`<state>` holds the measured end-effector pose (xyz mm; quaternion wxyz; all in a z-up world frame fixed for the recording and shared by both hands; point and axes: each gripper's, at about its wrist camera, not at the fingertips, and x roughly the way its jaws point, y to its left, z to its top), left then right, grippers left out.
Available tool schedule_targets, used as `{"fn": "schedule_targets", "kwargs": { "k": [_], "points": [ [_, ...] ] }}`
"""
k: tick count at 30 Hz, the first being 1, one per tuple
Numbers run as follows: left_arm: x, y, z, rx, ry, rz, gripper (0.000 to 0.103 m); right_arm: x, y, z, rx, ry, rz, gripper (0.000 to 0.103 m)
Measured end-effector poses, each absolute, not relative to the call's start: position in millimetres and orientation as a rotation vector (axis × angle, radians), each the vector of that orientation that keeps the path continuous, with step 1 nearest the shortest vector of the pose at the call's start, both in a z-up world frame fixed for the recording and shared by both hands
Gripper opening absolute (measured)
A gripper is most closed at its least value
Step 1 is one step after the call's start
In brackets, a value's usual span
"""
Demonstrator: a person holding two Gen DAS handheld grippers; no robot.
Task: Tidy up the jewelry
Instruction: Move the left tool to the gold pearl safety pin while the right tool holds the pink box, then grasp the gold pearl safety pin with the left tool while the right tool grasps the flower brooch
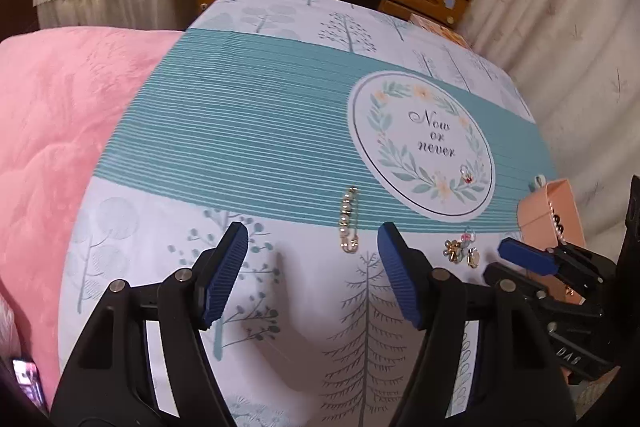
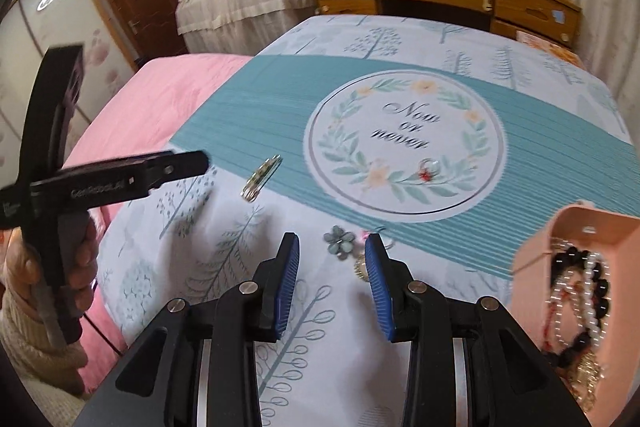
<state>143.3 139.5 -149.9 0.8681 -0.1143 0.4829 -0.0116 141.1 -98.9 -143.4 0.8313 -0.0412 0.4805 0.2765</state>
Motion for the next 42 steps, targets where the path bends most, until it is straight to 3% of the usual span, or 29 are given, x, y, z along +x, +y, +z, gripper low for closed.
{"fn": "schedule_targets", "kwargs": {
  "k": [6,14,20,25,30,34,36,42],
  "points": [
    [155.2,129.0,-159.4,-0.219,1.017,-0.047,0.064,145.4,-86.0,-160.6,-0.132,1.019,0.591,0.035],
    [165.8,126.1,-168.1,-0.216,1.031,-0.074,0.056,155.8,-72.8,-179.7,-0.205,1.022,0.569,0.024],
    [172.4,123.2,-174.8,-0.217,1.050,-0.086,0.052,154.2,-69.9,-182.1,-0.230,0.986,0.561,0.024],
    [179.7,120.1,-184.5,-0.227,1.080,-0.102,0.040,154.9,-72.7,-182.2,-0.200,0.986,0.559,0.024],
    [184.8,118.2,-188.0,-0.230,1.079,-0.107,0.037,151.5,-76.2,-180.5,-0.161,0.987,0.570,0.023],
    [187.7,117.0,-189.7,-0.209,1.083,-0.085,0.010,147.5,-78.0,-175.3,-0.146,0.971,0.582,0.023],
    [187.7,118.3,-190.6,-0.220,1.086,-0.083,0.005,145.3,-78.8,-172.4,-0.139,0.963,0.586,0.023],
    [182.0,121.1,-186.8,-0.246,1.066,-0.061,0.005,138.4,-85.9,-163.2,-0.111,0.940,0.584,0.023]
  ]
}}
